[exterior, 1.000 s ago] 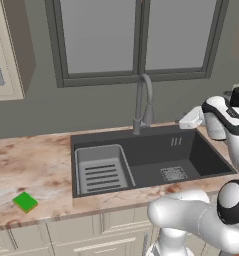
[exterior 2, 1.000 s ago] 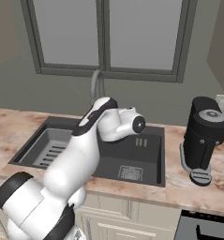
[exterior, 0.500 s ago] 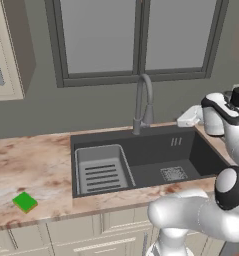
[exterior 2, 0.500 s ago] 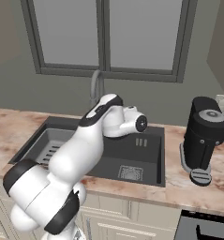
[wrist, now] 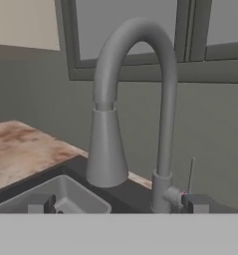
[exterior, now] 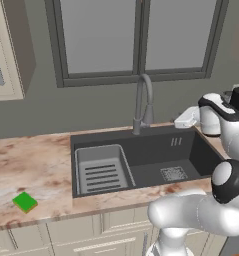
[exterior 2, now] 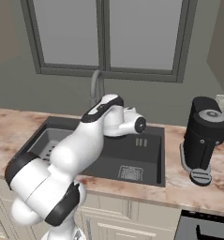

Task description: Soak the sponge with water for a few seconds and then drop it inside the sink.

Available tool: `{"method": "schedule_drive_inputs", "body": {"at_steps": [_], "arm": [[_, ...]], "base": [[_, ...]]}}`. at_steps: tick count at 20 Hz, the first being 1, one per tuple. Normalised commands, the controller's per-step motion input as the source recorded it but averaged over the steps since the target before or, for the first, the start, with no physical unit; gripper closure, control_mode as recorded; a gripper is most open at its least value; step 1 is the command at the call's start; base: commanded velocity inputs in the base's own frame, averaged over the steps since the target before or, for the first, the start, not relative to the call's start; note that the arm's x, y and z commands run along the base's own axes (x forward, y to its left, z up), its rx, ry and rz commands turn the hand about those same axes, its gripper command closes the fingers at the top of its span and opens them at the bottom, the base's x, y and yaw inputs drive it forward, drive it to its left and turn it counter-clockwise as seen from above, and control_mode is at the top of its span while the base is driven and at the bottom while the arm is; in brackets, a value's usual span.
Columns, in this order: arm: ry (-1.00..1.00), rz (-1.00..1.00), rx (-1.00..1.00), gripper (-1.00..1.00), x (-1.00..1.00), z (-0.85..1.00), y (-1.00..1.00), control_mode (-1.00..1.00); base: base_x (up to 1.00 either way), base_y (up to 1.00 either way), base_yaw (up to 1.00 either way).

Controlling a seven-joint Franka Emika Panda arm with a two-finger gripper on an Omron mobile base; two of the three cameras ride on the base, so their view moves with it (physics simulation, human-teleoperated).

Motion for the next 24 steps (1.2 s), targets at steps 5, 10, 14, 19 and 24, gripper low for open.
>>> {"method": "schedule_drive_inputs", "body": {"at_steps": [5, 10, 14, 19, 24], "arm": [[-0.01, 0.0, 0.0, -1.0, 0.24, -0.03, 0.07, -1.0], [-0.02, 0.0, 0.01, -1.0, 0.21, -0.19, 0.02, -1.0], [-0.07, 0.0, 0.02, -1.0, 0.14, -0.31, 0.0, -1.0], [-0.05, 0.01, 0.02, -1.0, 0.12, -0.17, 0.01, -1.0], [-0.01, 0.0, 0.0, -1.0, 0.14, 0.0, 0.05, -1.0]], "base": [[0.0, 0.0, 0.0], [0.0, 0.0, 0.0], [0.0, 0.0, 0.0], [0.0, 0.0, 0.0], [0.0, 0.0, 0.0]]}}
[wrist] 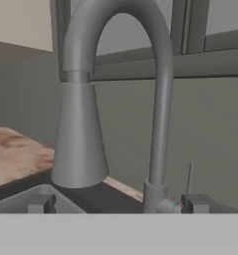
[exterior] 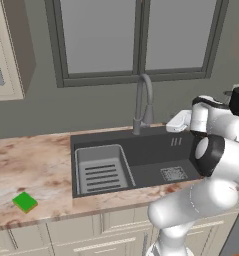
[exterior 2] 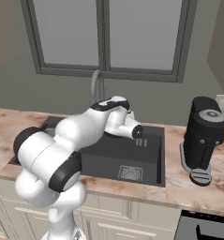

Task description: Soak the sponge with water for a few seconds and then drop it inside the sink.

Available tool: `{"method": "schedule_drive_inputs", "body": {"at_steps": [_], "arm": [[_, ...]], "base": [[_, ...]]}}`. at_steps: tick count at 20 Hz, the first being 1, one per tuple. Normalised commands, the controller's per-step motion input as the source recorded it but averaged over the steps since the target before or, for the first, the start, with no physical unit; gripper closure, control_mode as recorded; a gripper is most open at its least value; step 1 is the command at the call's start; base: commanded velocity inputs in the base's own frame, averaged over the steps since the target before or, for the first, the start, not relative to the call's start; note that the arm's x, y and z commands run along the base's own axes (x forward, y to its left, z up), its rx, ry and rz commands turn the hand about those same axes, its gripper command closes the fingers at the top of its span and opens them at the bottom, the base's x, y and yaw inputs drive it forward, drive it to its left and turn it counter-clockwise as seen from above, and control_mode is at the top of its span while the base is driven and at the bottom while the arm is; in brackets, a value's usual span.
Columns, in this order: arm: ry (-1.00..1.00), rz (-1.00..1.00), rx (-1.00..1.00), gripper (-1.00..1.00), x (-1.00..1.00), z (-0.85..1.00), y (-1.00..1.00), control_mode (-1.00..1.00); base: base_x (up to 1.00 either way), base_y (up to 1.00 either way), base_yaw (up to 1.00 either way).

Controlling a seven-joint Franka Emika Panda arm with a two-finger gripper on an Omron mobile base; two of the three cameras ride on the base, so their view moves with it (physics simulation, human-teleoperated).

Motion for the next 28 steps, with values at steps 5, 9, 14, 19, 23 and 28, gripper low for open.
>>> {"method": "schedule_drive_inputs", "body": {"at_steps": [5, 9, 14, 19, 23, 28], "arm": [[0.0, 0.02, 0.0, -1.0, 0.1, 0.04, 0.0, -1.0], [0.0, 0.02, 0.0, -1.0, 0.08, 0.03, 0.0, -1.0], [0.0, 0.01, 0.0, -1.0, 0.17, 0.0, 0.02, -1.0], [0.0, 0.01, 0.0, -1.0, 0.26, -0.04, 0.11, -1.0], [0.0, 0.0, 0.0, -1.0, 0.26, -0.08, 0.09, -1.0], [0.0, 0.0, 0.0, -1.0, 0.24, -0.2, 0.0, -1.0]], "base": [[0.0, 0.0, 0.0], [0.0, 0.0, 0.0], [0.0, 0.0, 0.0], [0.0, 0.0, 0.0], [0.0, 0.0, 0.0], [0.0, 0.0, 0.0]]}}
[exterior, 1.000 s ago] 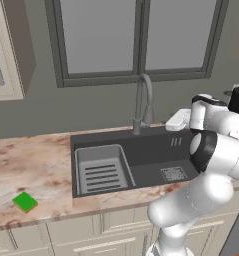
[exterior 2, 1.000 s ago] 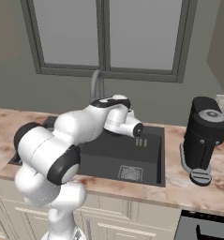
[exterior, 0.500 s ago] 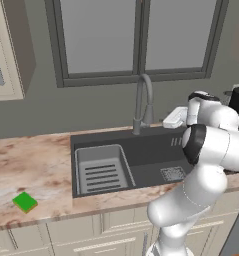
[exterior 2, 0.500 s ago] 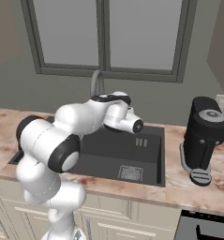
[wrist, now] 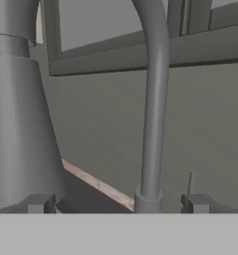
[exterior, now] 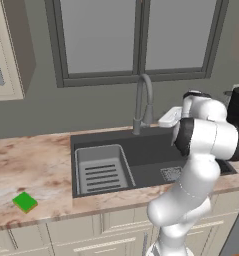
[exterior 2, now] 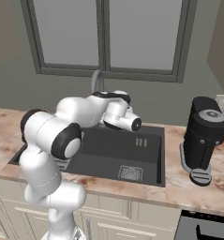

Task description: Soak the sponge with water for a few seconds and then drop it inside the sink.

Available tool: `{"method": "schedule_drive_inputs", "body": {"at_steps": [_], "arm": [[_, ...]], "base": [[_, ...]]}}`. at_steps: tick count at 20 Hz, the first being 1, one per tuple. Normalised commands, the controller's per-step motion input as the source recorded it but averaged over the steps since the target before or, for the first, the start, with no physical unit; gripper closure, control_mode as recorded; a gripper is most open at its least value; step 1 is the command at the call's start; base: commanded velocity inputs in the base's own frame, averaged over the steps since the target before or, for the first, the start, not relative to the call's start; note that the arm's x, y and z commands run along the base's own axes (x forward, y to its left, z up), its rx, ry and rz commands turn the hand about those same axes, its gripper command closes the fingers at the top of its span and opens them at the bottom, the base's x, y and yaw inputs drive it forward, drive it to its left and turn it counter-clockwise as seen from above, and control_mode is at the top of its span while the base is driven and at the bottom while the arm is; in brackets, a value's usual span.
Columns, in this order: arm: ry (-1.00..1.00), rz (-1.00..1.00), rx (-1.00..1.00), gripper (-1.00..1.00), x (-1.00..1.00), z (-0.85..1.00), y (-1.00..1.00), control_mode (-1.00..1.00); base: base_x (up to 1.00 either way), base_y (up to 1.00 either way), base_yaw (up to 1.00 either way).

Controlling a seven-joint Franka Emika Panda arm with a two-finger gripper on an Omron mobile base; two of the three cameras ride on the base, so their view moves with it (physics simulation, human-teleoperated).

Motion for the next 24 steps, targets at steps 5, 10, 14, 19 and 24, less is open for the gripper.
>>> {"method": "schedule_drive_inputs", "body": {"at_steps": [5, 10, 14, 19, 24], "arm": [[0.0, 0.0, 0.0, -1.0, 0.25, -0.22, 0.0, -1.0], [-0.01, 0.0, 0.0, -1.0, 0.25, -0.17, 0.0, -1.0], [-0.01, 0.0, 0.0, -1.0, 0.26, -0.18, 0.0, -1.0], [-0.01, 0.0, 0.0, -1.0, 0.28, -0.19, 0.0, -1.0], [-0.02, 0.0, 0.0, -1.0, 0.3, -0.17, 0.0, -1.0]], "base": [[0.0, 0.0, 0.0], [0.0, 0.0, 0.0], [0.0, 0.0, 0.0], [0.0, 0.0, 0.0], [0.0, 0.0, 0.0]]}}
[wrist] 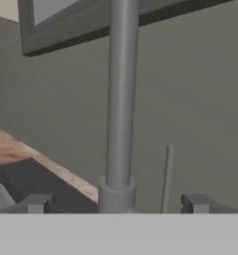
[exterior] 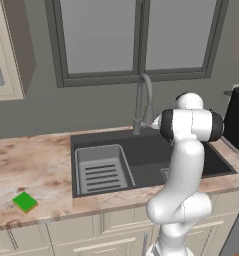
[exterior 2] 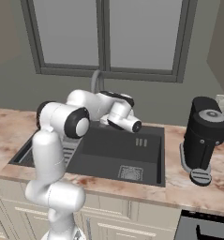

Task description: Soak the sponge with water for a few seconds and then drop it inside the sink.

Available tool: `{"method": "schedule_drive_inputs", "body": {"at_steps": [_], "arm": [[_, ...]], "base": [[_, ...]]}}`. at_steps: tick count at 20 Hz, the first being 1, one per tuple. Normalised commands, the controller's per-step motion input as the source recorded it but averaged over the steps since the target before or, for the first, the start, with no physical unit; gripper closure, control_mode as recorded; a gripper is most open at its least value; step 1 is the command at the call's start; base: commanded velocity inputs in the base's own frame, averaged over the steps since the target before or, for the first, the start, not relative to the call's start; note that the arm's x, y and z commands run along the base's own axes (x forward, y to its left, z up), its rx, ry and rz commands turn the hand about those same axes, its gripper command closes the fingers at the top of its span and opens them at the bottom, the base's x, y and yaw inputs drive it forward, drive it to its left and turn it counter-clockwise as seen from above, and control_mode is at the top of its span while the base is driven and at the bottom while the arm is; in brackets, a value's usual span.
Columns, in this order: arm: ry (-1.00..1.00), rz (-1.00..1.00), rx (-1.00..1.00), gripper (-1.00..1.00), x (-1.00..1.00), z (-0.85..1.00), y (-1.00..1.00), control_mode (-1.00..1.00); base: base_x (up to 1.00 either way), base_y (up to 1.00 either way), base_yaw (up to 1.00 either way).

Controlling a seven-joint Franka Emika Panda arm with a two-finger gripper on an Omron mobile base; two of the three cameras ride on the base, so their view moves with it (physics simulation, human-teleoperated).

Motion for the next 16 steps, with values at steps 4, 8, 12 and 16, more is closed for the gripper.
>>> {"method": "schedule_drive_inputs", "body": {"at_steps": [4, 8, 12, 16], "arm": [[-0.01, 0.0, 0.0, -1.0, 0.32, -0.11, 0.0, -1.0], [0.0, 0.0, 0.0, -1.0, 0.3, -0.09, 0.0, -1.0], [0.0, 0.0, 0.0, -1.0, 0.28, -0.02, 0.0, -1.0], [0.0, 0.0, 0.0, -1.0, 0.33, -0.06, 0.0, -1.0]], "base": [[0.0, 0.0, 0.0], [0.0, 0.0, 0.0], [0.0, 0.0, 0.0], [0.0, 0.0, 0.0]]}}
